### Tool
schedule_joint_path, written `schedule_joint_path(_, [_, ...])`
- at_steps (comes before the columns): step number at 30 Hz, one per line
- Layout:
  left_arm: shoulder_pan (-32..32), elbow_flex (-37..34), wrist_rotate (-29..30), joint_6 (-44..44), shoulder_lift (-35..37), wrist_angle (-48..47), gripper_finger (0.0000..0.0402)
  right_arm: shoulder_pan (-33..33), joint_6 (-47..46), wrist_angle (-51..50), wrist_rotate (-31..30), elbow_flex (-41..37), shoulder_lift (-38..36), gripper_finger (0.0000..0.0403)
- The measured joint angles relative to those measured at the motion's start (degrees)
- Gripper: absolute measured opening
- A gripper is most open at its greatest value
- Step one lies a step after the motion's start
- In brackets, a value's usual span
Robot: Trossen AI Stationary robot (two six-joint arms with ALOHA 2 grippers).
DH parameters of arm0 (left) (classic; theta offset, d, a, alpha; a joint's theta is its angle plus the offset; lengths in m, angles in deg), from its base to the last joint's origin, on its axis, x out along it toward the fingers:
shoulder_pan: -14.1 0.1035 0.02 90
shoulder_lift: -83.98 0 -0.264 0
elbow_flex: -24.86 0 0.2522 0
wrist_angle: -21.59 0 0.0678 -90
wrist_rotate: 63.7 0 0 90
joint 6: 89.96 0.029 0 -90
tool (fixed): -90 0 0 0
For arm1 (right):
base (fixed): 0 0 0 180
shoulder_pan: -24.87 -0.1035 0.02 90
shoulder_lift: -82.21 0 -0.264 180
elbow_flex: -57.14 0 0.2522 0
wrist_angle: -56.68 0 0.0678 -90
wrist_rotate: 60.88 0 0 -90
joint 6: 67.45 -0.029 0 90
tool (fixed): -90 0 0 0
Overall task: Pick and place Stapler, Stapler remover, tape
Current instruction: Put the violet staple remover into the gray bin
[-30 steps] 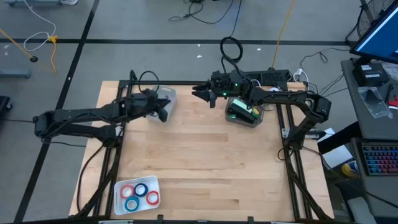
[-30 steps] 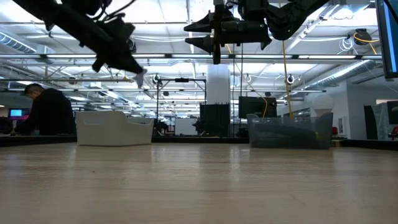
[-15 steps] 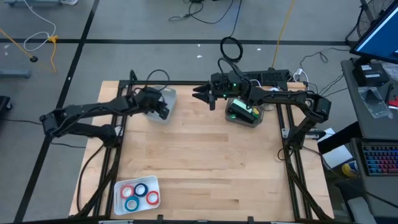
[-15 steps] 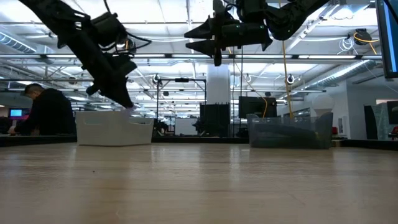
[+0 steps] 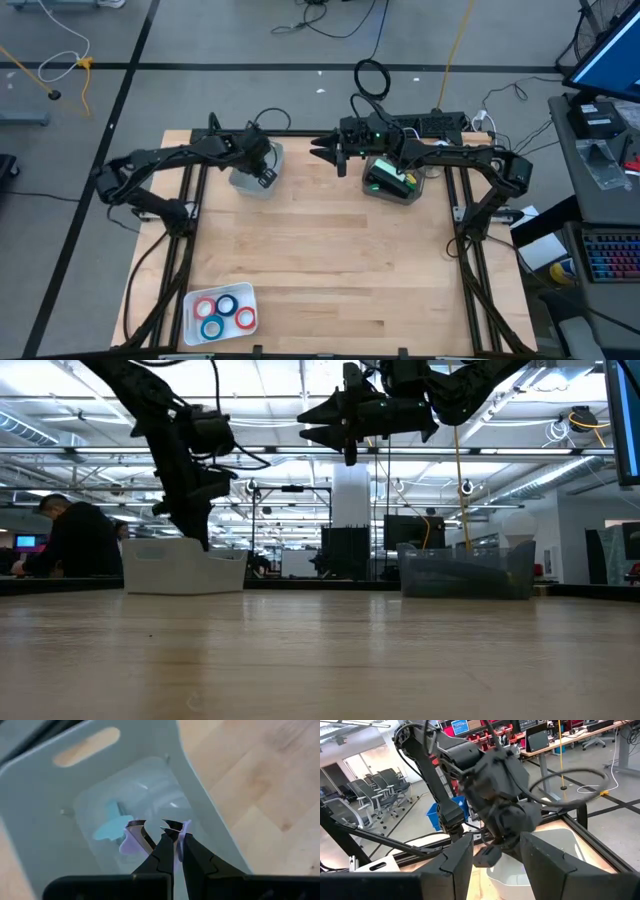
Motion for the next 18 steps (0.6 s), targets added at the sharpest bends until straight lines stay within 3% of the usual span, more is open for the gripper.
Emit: schedule_joint_path(18, [0.7,0.2,-2.8,0.8,-8.2,0.6,0.0013,0.1,0.0,0.0,0.0,0.0,0.0,0.0156])
